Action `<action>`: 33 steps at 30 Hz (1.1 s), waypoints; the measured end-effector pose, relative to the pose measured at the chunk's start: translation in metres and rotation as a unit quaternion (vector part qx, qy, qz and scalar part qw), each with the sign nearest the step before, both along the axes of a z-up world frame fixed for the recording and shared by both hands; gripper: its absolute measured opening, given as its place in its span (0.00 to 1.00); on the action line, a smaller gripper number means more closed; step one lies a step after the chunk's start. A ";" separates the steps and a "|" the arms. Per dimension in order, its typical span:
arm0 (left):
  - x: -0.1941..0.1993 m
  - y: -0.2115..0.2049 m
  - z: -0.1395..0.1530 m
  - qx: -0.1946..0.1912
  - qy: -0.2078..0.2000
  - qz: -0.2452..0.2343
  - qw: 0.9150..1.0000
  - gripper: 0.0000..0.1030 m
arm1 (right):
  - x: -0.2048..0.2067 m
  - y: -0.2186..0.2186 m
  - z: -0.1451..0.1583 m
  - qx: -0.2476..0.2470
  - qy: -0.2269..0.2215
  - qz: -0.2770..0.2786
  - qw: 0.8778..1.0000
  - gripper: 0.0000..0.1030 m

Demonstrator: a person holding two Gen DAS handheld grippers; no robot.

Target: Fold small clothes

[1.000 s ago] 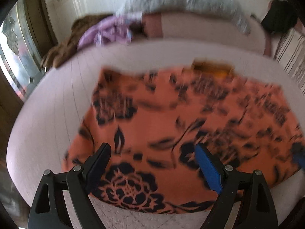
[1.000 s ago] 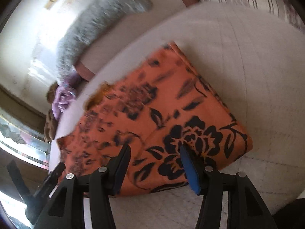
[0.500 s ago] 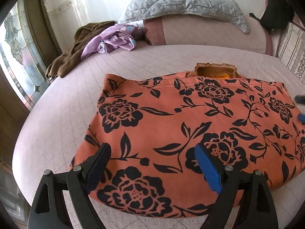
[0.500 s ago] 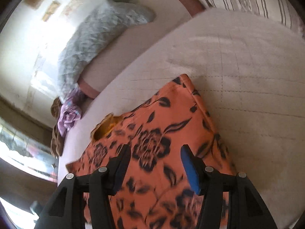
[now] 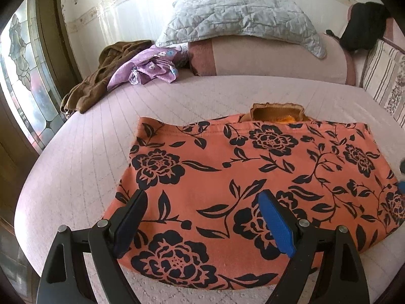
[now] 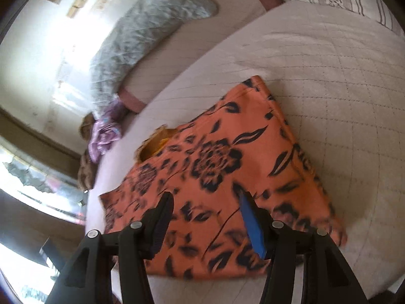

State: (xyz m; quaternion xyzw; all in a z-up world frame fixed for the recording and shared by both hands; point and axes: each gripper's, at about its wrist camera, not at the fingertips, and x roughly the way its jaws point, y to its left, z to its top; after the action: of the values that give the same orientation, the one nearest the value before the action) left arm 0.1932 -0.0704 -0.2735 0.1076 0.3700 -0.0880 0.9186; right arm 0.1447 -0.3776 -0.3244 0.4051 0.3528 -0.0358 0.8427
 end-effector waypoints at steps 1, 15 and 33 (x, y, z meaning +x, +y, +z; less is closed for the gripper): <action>-0.001 0.001 0.001 -0.002 -0.002 0.000 1.000 0.87 | -0.006 0.004 0.000 0.003 -0.003 0.002 1.000 0.59; -0.008 0.031 0.013 -0.007 -0.022 0.021 1.000 0.87 | -0.060 0.035 0.000 0.003 0.004 -0.007 1.000 0.64; 0.015 0.105 -0.010 0.001 0.017 0.101 0.995 0.98 | -0.050 -0.010 -0.035 0.062 0.014 -0.069 0.996 0.62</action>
State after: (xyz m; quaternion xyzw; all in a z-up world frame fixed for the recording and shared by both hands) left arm 0.2084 0.0347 -0.2833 0.0695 0.3944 0.0036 0.9163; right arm 0.0951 -0.3873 -0.3594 0.4794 0.3376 -0.0779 0.8063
